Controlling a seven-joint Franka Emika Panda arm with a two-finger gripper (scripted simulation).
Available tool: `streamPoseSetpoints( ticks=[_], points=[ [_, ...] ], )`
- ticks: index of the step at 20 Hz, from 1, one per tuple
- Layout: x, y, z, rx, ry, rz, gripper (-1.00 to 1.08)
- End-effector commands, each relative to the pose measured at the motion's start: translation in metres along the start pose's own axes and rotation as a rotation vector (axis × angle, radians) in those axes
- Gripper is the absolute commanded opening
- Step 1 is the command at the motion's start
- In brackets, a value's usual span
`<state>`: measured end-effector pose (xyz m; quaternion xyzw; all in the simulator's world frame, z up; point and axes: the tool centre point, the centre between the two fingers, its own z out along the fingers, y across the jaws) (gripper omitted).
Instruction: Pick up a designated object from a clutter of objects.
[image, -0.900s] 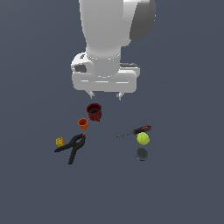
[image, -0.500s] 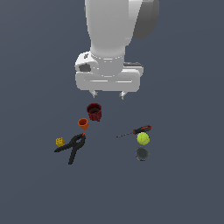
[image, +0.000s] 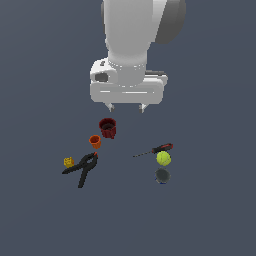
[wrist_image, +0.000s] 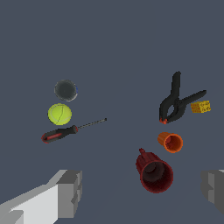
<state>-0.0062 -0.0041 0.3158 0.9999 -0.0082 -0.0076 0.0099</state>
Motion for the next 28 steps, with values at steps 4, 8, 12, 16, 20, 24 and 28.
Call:
streamPoseSetpoints(
  ticks=[4, 8, 12, 16, 20, 24, 28],
  points=[
    [0.003, 0.013, 0.018, 0.000, 0.000, -0.010, 1.00],
    [0.005, 0.030, 0.042, 0.000, 0.000, -0.024, 1.00],
    [0.005, 0.053, 0.073, 0.000, 0.002, -0.044, 1.00],
    [0.000, 0.081, 0.113, 0.003, 0.004, -0.069, 1.00],
    [-0.009, 0.109, 0.153, 0.006, 0.006, -0.095, 1.00],
    [-0.021, 0.130, 0.185, 0.011, 0.010, -0.117, 1.00],
    [-0.032, 0.145, 0.208, 0.014, 0.013, -0.133, 1.00]
  ],
)
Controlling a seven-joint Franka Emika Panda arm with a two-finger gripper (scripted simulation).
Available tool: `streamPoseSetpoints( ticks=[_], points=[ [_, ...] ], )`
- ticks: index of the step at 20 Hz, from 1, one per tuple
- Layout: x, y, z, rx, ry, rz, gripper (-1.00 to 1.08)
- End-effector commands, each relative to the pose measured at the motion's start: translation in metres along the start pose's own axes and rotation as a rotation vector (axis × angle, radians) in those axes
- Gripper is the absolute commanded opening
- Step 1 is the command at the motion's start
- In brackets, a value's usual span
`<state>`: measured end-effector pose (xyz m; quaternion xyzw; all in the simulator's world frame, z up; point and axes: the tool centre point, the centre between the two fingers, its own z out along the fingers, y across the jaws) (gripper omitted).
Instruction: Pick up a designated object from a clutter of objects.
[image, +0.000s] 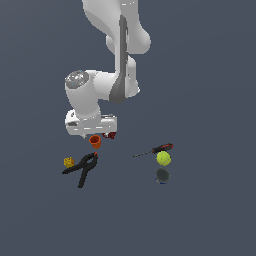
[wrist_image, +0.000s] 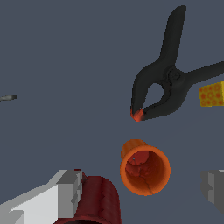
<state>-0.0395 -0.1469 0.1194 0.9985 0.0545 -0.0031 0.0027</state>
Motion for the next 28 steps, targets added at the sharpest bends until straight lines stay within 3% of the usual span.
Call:
streamPoseSetpoints(
  ticks=[1, 15, 28],
  points=[
    [-0.007, 0.007, 0.013, 0.001, 0.003, -0.011, 1.00],
    [-0.019, 0.017, 0.035, 0.005, 0.005, -0.022, 1.00],
    [-0.020, 0.017, 0.081, 0.005, 0.006, -0.024, 1.00]
  ],
)
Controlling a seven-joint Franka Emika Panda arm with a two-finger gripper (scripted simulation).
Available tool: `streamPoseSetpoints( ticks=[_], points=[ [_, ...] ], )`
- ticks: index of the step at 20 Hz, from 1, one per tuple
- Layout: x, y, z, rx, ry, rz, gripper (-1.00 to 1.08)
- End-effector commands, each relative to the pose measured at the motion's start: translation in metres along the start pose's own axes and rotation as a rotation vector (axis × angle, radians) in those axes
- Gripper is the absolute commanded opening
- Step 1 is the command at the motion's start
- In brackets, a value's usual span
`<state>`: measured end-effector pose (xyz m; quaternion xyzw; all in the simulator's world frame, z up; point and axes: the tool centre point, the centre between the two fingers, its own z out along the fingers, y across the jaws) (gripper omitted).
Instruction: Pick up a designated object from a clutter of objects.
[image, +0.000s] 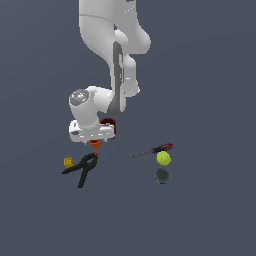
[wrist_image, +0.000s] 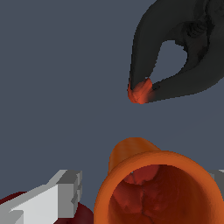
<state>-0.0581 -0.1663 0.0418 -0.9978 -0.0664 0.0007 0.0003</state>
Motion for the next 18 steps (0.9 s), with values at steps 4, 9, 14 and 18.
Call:
streamPoseSetpoints(
  ticks=[4, 9, 14, 18],
  points=[
    [0.0005, 0.0003, 0.0040, 0.000, 0.001, 0.000, -1.00],
    [0.0005, 0.0003, 0.0040, 0.000, 0.001, 0.000, -1.00],
    [0.0008, 0.0005, 0.0028, -0.002, 0.002, 0.000, -1.00],
    [0.0017, -0.0041, -0.0023, -0.002, 0.002, 0.000, -1.00]
  ],
)
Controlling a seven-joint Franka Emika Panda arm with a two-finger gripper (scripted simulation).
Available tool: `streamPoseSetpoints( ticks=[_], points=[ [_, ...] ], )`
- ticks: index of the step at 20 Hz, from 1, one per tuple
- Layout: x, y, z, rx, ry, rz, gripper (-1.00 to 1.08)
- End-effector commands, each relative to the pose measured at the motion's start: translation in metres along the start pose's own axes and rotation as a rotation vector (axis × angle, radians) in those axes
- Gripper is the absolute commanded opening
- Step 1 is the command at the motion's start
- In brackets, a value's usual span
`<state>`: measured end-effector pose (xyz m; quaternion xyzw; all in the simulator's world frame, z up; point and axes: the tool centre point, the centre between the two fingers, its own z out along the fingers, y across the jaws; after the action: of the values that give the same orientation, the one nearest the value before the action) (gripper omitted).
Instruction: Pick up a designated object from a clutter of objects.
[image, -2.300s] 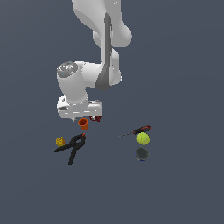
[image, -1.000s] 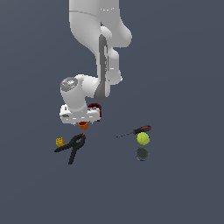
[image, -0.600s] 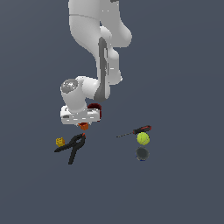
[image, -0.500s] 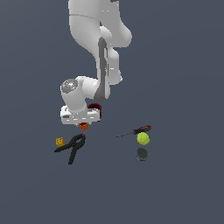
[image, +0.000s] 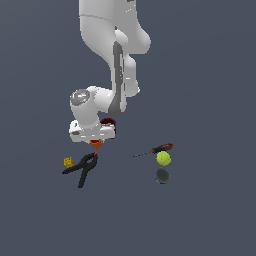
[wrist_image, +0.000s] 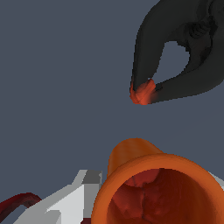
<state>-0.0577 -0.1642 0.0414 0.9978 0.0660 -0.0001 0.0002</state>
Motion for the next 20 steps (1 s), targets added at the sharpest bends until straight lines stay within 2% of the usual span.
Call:
streamPoseSetpoints(
  ticks=[1, 10, 20],
  points=[
    [0.001, -0.004, -0.005, 0.000, 0.001, -0.001, -1.00],
    [0.009, -0.041, -0.046, -0.002, 0.000, -0.001, -1.00],
    [0.027, -0.117, -0.132, -0.003, 0.000, -0.002, -1.00]
  ],
)
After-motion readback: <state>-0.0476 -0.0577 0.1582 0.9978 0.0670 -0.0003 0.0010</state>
